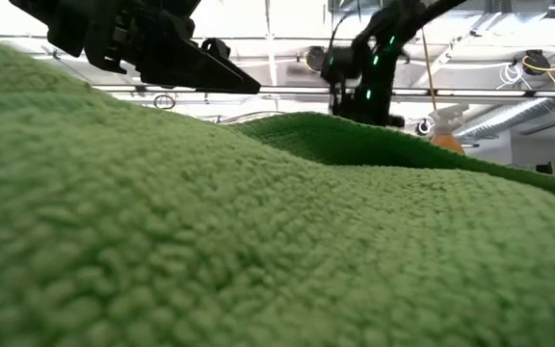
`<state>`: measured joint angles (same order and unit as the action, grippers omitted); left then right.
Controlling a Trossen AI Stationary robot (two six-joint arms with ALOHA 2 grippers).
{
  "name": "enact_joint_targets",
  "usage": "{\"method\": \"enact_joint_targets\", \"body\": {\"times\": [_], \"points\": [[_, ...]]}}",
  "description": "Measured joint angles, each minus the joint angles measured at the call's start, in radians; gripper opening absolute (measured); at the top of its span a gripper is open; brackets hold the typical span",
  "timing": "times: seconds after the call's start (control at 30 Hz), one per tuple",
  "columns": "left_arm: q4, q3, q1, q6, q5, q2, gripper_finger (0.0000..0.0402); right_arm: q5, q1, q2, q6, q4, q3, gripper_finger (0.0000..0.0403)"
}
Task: Sort microfiber towel by color & place in baskets
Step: Put the yellow towel into the top transparent bin
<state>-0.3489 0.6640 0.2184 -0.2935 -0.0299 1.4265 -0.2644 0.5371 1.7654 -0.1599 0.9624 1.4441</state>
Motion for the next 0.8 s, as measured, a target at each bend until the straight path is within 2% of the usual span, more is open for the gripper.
{"method": "enact_joint_targets", "body": {"times": [0.23,0.33,0.43,0.5,0.6,0.7,0.8], "points": [[-0.029,0.000,-0.001,0.000,-0.019,0.000,0.0228,0.001,-0.110,-0.245,-0.011,-0.103,0.000,0.0001],[-0.071,0.000,-0.011,0.001,-0.091,0.000,0.0228,0.002,-0.180,-0.345,-0.010,-0.195,0.001,0.0001],[-0.138,0.000,-0.022,0.024,-0.216,0.000,0.0228,0.004,-0.263,-0.417,-0.003,-0.292,0.001,0.0000],[-0.194,0.000,-0.024,0.026,-0.304,0.000,0.0228,0.003,-0.324,-0.443,0.010,-0.353,0.001,0.0000],[-0.267,0.000,-0.002,-0.010,-0.358,-0.006,0.0228,-0.018,-0.415,-0.461,0.032,-0.433,0.001,0.0000],[-0.329,0.000,0.061,-0.065,-0.375,-0.038,0.0228,-0.083,-0.497,-0.457,0.055,-0.461,0.001,0.0000],[-0.365,0.000,0.143,-0.154,-0.457,-0.078,0.0228,-0.119,-0.563,-0.444,0.063,-0.466,0.001,0.0000]]}}
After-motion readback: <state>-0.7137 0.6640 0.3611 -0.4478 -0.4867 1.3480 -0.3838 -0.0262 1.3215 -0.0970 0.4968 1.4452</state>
